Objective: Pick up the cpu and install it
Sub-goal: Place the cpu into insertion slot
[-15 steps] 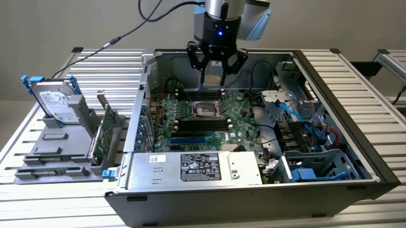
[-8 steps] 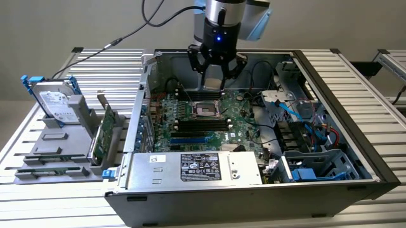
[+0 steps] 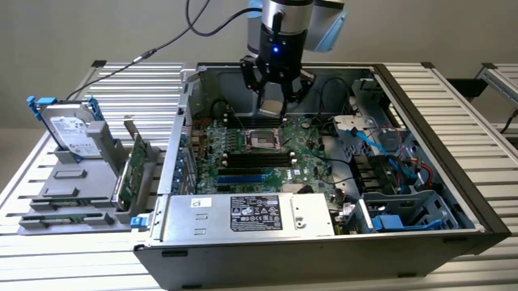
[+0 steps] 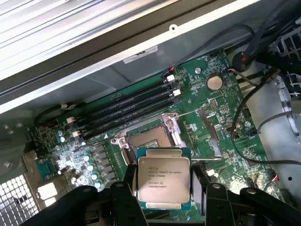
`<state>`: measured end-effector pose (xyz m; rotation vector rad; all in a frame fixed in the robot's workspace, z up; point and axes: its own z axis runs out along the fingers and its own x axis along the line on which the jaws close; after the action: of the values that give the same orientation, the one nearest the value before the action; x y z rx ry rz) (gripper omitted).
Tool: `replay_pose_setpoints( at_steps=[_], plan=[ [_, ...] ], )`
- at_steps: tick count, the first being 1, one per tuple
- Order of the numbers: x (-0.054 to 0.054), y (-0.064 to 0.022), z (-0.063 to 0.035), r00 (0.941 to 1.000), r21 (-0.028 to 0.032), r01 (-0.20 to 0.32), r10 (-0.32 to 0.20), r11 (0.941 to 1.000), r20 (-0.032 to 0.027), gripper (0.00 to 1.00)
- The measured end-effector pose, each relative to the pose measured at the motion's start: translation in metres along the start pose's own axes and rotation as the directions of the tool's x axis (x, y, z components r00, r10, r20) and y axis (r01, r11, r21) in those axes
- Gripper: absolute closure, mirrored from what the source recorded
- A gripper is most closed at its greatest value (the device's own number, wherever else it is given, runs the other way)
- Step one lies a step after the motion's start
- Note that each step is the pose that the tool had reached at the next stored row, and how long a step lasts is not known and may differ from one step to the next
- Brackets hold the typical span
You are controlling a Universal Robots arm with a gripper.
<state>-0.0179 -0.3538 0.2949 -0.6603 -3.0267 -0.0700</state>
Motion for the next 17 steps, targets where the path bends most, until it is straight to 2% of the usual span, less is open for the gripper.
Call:
replay_pose_setpoints(
  at_steps=[4,8,13,17],
  plan=[
    [0.0,0.0,0.0002,0.9973,-0.0039,-0.073,0.073,0.9973,0.0024,0.45],
    [0.0,0.0,0.0006,0.9895,-0.0079,-0.145,0.145,0.9895,0.0045,0.45],
    [-0.0001,-0.0001,0.0016,0.9722,-0.013,-0.234,0.234,0.9722,0.0068,0.45],
    [-0.0001,-0.0001,0.0027,0.9529,-0.0173,-0.303,0.303,0.9529,0.0082,0.45]
  ],
)
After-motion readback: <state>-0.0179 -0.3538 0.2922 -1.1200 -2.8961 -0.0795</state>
